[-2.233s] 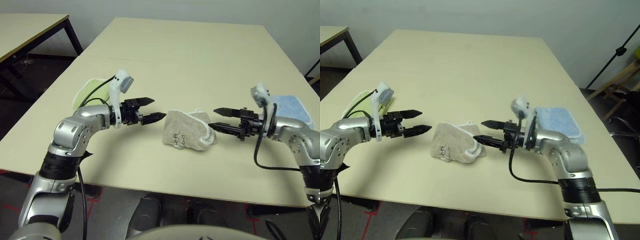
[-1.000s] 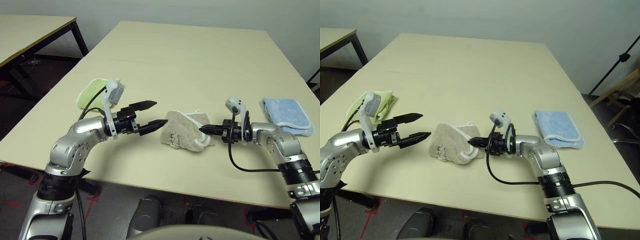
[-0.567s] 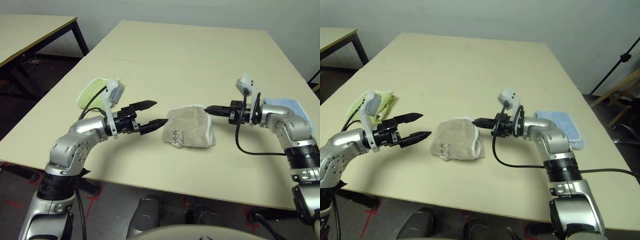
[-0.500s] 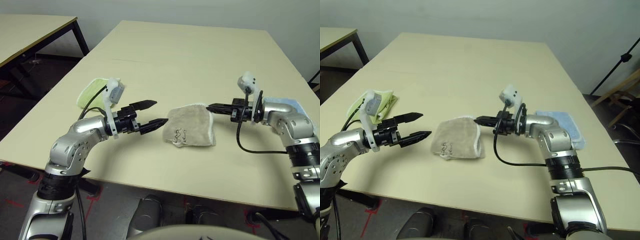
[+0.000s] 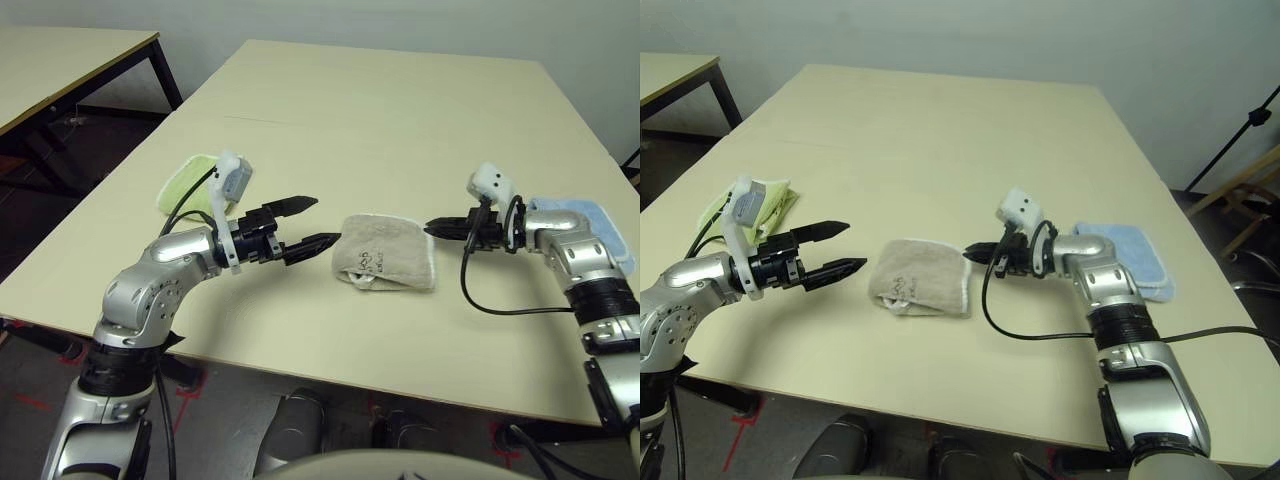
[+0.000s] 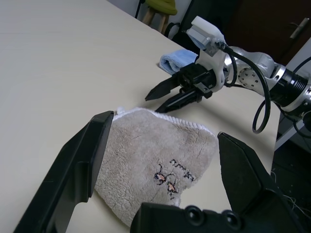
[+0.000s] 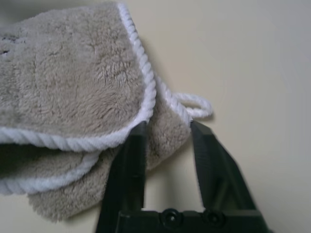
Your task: Fold the towel and set it aside.
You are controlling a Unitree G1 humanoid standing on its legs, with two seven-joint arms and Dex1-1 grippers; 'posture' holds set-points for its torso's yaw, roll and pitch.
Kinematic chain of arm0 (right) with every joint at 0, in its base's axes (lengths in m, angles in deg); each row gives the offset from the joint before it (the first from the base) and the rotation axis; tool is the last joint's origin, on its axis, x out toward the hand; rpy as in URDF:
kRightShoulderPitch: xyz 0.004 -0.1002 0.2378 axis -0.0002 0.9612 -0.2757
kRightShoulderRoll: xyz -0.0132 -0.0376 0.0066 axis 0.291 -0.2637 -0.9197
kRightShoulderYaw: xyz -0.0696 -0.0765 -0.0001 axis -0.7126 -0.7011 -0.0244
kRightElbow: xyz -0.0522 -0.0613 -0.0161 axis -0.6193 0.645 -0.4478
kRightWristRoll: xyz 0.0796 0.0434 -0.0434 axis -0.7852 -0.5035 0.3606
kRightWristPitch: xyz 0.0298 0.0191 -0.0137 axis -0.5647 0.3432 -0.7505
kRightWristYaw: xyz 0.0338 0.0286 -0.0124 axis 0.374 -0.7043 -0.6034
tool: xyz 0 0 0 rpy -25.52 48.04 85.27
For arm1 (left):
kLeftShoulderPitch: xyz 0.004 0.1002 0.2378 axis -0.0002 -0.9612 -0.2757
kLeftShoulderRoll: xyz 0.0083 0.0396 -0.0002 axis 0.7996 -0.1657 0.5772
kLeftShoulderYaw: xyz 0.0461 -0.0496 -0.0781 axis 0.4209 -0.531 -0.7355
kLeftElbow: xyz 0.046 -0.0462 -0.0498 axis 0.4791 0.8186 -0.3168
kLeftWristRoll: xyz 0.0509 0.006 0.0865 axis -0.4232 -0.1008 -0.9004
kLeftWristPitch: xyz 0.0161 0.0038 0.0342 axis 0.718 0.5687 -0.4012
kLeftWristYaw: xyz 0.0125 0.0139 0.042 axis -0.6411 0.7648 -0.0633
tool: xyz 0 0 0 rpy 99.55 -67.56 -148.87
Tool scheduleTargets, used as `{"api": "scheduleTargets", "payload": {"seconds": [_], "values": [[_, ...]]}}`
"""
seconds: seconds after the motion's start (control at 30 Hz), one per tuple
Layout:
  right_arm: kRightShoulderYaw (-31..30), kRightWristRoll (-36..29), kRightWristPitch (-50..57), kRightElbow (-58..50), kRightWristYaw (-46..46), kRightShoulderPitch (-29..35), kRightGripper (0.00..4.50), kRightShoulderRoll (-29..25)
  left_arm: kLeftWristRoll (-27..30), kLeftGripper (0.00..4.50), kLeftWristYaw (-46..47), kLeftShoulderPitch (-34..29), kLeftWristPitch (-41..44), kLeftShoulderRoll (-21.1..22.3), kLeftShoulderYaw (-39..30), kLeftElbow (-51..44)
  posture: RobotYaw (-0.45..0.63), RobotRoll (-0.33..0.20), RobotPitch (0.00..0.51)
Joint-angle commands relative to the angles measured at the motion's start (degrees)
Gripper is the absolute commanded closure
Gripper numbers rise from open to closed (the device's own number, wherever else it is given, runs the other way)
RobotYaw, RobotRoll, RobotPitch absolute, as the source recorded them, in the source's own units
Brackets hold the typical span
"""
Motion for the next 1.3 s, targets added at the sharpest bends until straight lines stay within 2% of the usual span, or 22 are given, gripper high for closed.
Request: {"api": "scheduleTargets", "payload": {"seconds": [0.03,0.13,0.17,0.4,0.53,0.67,0.83,0.97,1.23,1.27,1.3], "values": [[2.7,-1.1,0.1,0.1,0.4,0.2,1.4,-0.5,-0.2,0.0,0.0,1.2,0.5,0.2,0.3,0.1,0.23,0.0,0.066],[5.4,-4.1,2.9,-3.2,0.2,0.3,0.18,-0.6,-0.2,0.0,0.6,2.4,0.6,0.0,-0.2,0.7,0.23,0.0,0.066],[6.3,-5.2,4.0,-4.6,0.1,0.5,0.02,-0.6,-0.2,0.0,0.8,2.7,0.7,0.0,-0.3,0.8,0.22,0.0,0.066],[11.5,-16.8,15.1,-21.4,0.4,3.9,0.02,0.7,-0.5,0.0,1.9,5.1,1.2,0.5,-0.9,1.2,0.21,0.0,0.067],[13.0,-22.3,18.7,-29.4,1.8,5.3,0.02,2.6,-4.1,0.0,0.3,6.6,-1.7,2.3,1.0,1.7,0.21,0.0,0.065],[12.7,-24.3,19.1,-32.5,2.6,6.9,0.02,3.6,-5.7,0.0,0.7,7.1,-1.4,2.1,2.1,2.9,0.21,0.0,0.067],[9.2,-21.5,16.3,-33.4,1.6,10.6,0.02,3.6,-9.7,0.0,2.4,5.9,-1.7,0.6,5.6,6.2,0.21,0.0,0.069],[7.2,-20.7,15.1,-33.4,1.8,13.1,1.33,4.4,-13.4,1.28,3.8,5.2,-3.9,-2.1,8.3,9.6,0.21,0.0,0.07],[2.6,-16.3,9.5,-31.7,1.7,16.4,4.45,5.9,-17.9,4.24,2.4,5.2,-8.4,-8.3,13.9,14.6,0.2,0.0,0.071],[2.1,-15.7,8.9,-31.2,1.9,16.5,4.5,6.1,-18.3,4.48,2.3,5.3,-8.8,-8.8,14.3,15.3,0.2,0.0,0.071],[1.7,-15.1,8.3,-30.8,2.1,16.6,4.5,6.3,-18.5,4.48,2.1,5.4,-9.1,-9.2,14.7,15.8,0.19,0.0,0.071]]}}
